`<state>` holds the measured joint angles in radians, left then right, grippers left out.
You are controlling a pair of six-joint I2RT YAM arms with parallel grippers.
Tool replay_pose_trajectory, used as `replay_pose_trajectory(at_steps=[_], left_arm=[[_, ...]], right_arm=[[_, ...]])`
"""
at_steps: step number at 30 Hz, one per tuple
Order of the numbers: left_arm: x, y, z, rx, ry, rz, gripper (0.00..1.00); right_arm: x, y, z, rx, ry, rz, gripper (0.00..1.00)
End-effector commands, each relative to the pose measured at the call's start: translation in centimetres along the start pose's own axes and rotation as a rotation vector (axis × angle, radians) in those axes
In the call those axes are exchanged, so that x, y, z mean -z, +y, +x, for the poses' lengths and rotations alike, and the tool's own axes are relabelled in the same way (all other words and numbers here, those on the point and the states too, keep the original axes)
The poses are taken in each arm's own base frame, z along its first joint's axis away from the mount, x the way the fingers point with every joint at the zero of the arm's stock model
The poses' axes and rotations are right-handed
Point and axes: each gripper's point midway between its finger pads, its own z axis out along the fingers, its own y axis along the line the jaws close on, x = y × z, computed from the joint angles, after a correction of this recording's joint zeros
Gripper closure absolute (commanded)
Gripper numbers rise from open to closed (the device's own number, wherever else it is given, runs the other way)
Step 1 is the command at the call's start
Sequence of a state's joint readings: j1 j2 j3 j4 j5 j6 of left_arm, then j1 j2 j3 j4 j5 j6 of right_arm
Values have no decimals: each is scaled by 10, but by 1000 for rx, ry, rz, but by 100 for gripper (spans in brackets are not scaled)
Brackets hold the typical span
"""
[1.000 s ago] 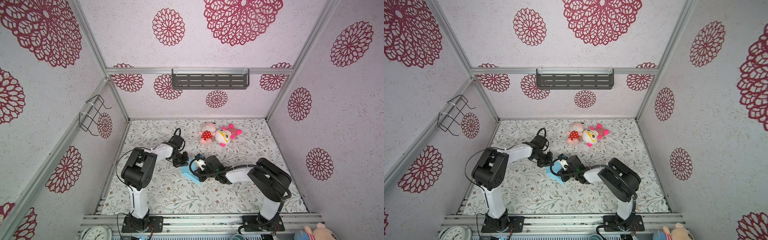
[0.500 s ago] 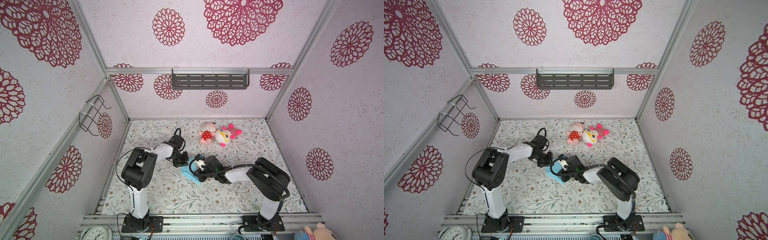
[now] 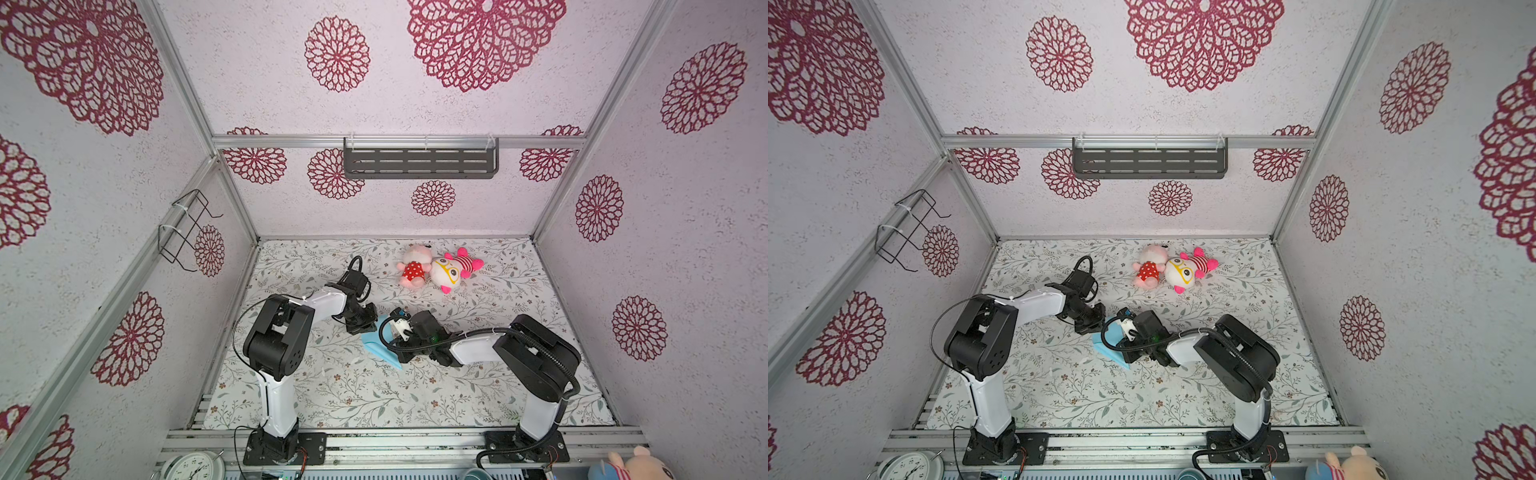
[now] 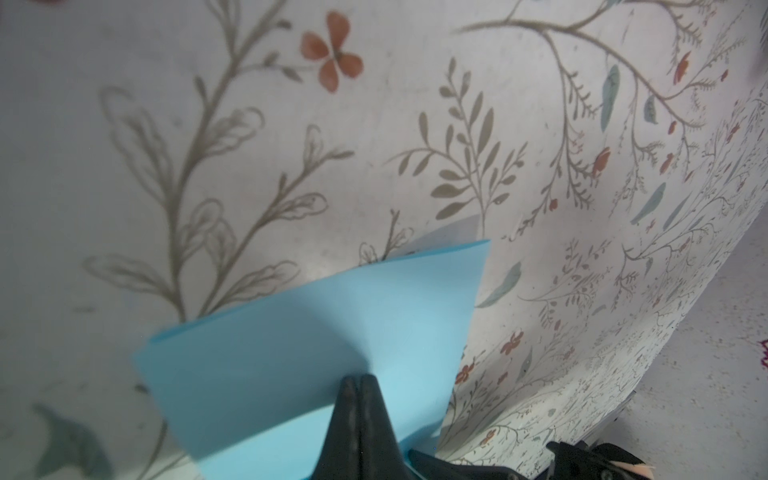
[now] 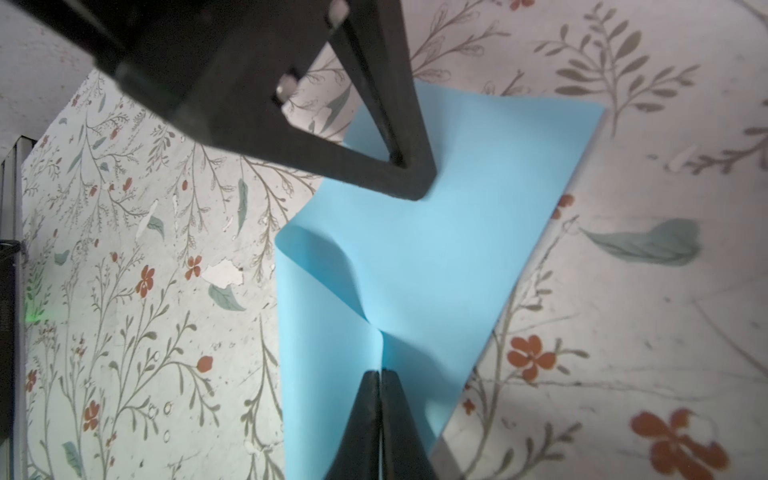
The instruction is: Fold a paper plane with a square sheet of paper (pick it up from the middle)
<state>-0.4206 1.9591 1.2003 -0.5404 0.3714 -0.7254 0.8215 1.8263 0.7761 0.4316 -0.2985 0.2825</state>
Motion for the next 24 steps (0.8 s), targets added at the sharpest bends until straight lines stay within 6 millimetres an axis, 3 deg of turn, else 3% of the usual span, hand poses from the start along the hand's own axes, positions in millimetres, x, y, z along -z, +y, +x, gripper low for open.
replay_pose_trajectory(at_steps=[1,11,15,16,20,24], left_arm=[[-24,24,13,1,48,-93,100],[-20,18,11,-4,41,-77,100],[-6,3,3,-12,4,-33,100],[9,-7,-2,-20,-32,-4,100],[35,-22,-6,4,-114,76,87],[43,-25,6,56,-158,189,80]], right_arm=[[9,1,-19,0,-42,12,92],[4,-3,-12,-9,-21,17,92],[2,-6,-4,-19,-1,23,92],[2,-7,-3,-19,1,25,92],[2,-10,0,-30,7,37,92],[0,-13,2,-45,10,44,93]])
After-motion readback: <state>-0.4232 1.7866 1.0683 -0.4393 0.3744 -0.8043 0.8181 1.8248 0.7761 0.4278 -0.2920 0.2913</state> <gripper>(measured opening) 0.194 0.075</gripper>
